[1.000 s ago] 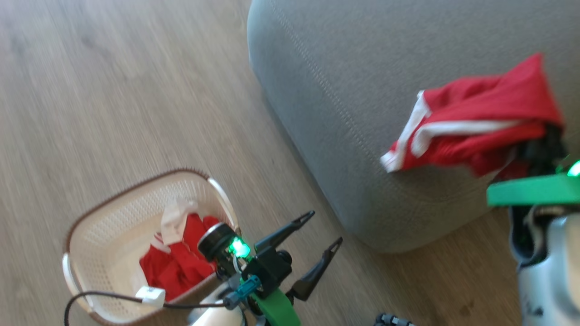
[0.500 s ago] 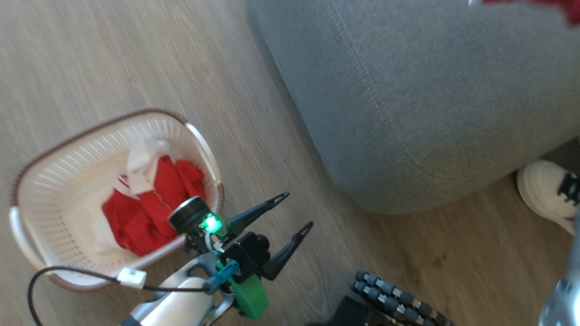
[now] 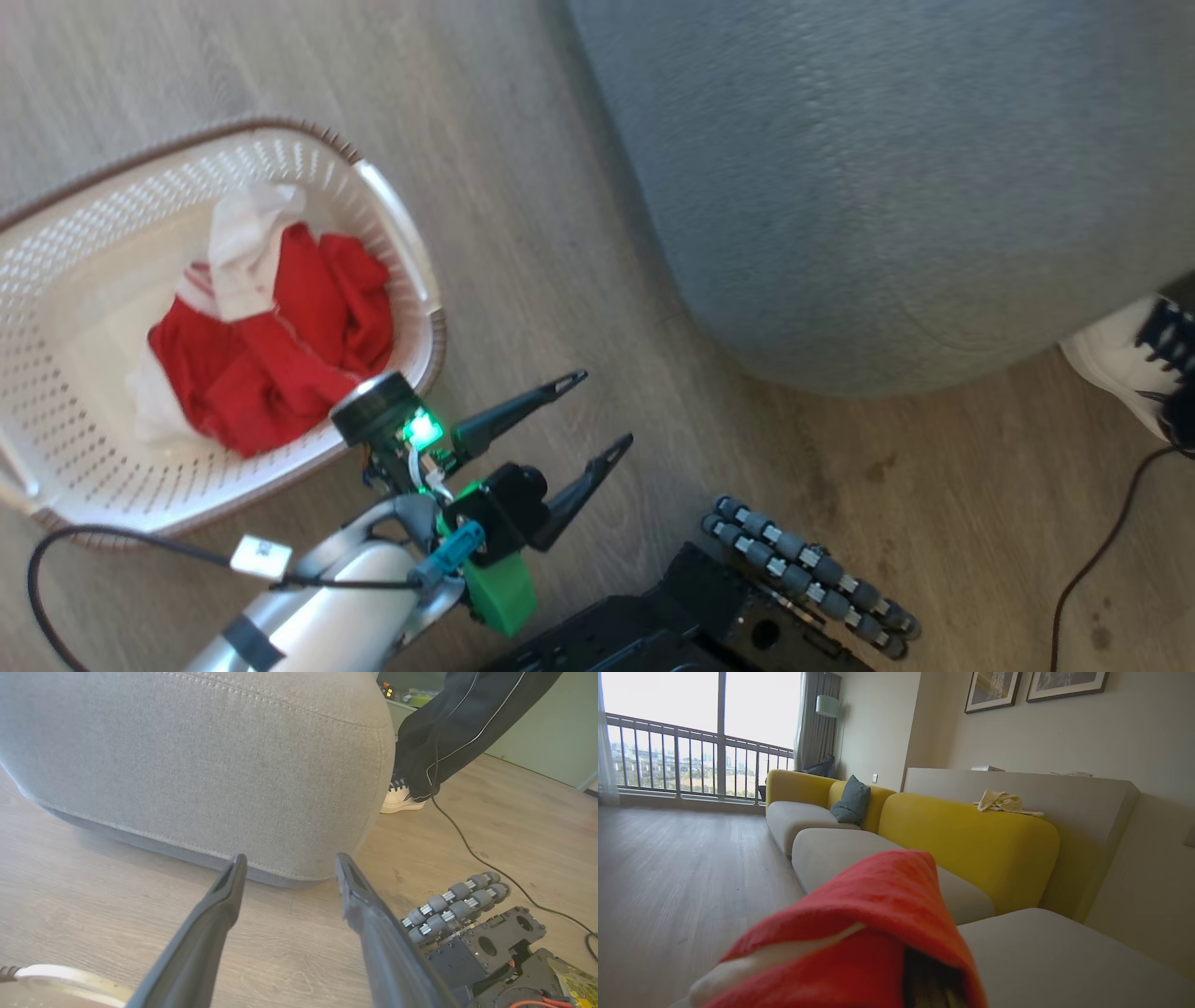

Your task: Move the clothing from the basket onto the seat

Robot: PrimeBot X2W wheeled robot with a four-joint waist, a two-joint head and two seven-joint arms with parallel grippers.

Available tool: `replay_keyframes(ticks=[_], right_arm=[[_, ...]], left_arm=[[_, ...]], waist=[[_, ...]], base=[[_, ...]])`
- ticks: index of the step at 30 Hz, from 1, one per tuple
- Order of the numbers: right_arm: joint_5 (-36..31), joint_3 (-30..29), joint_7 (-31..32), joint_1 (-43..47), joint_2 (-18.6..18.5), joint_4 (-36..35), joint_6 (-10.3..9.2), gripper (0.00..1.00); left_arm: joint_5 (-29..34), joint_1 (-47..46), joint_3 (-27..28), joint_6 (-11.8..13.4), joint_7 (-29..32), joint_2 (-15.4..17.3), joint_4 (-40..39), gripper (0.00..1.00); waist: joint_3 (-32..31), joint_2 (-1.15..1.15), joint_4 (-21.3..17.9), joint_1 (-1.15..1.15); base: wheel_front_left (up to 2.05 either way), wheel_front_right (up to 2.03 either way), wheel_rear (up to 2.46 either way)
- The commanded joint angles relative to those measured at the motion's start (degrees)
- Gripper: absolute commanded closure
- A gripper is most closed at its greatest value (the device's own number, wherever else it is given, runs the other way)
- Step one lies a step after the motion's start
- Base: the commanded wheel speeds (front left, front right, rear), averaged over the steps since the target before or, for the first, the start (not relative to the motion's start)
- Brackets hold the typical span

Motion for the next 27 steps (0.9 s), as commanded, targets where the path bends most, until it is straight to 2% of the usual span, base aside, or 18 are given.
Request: replay_keyframes(ticks=[1, 7, 9, 13, 17, 18, 19, 20, 27], right_arm=[[-2.7, -0.7, -0.4, -2.2, -3.2, 2.0, -0.01, 1.0], [-3.1, -7.2, -0.4, -7.2, -4.8, 17.2, -0.01, 1.0], [-3.2, -7.6, -0.4, -8.0, -5.0, 19.4, -0.01, 1.0], [-3.0, -6.8, -0.4, -10.4, -5.3, 26.8, -0.01, 1.0], [-2.9, -3.4, -0.3, -12.2, -5.4, 34.8, -0.01, 1.0], [-3.0, -2.6, -0.1, -12.6, -5.6, 36.7, -0.01, 0.96], [-3.4, -1.8, -0.1, -12.9, -5.9, 38.2, -0.01, 0.64], [-3.9, -1.0, -0.1, -13.1, -6.3, 39.5, -0.01, 0.0], [-5.7, 1.1, 3.1, -12.9, -8.8, 44.9, -0.01, 0.0]], left_arm=[[0.5, -1.0, 1.0, 0.2, -0.3, 0.6, -1.9, 0.0], [0.8, -1.9, 1.1, 0.9, -0.3, 0.0, -2.4, 0.0], [0.8, -2.0, 1.0, 1.0, -0.3, 0.0, -2.4, 0.0], [0.7, -2.3, 0.8, 1.1, -0.3, -0.2, -2.4, 0.0], [0.5, -2.3, 0.6, 1.1, -0.3, -0.5, -2.1, 0.0], [0.5, -2.3, 0.6, 1.1, -0.3, -0.6, -2.0, 0.0], [0.4, -2.4, 0.5, 1.1, -0.3, -0.7, -2.0, 0.0], [0.4, -2.4, 0.4, 1.1, -0.3, -0.8, -2.0, 0.0], [-0.7, -2.5, -0.1, 0.9, -0.3, -2.6, -0.9, 0.0]], waist=[[2.0, 0.0, 2.2, -0.01], [3.4, 0.0, 4.6, -0.01], [3.6, 0.0, 4.9, -0.01], [3.9, 0.0, 5.4, -0.01], [3.7, 0.0, 5.6, -0.01], [3.5, 0.0, 5.6, -0.01], [3.3, 0.0, 5.5, -0.01], [3.0, 0.0, 5.5, -0.01], [-1.3, 0.0, 6.0, -0.01]], base=[[0.0, 0.0, 0.0], [0.0, 0.0, 0.0], [0.0, 0.0, 0.0], [0.0, 0.0, 0.0], [0.0, 0.0, 0.0], [0.0, 0.0, 0.0], [0.0, 0.0, 0.0], [0.0, 0.0, 0.0], [0.0, 0.0, 0.0]])
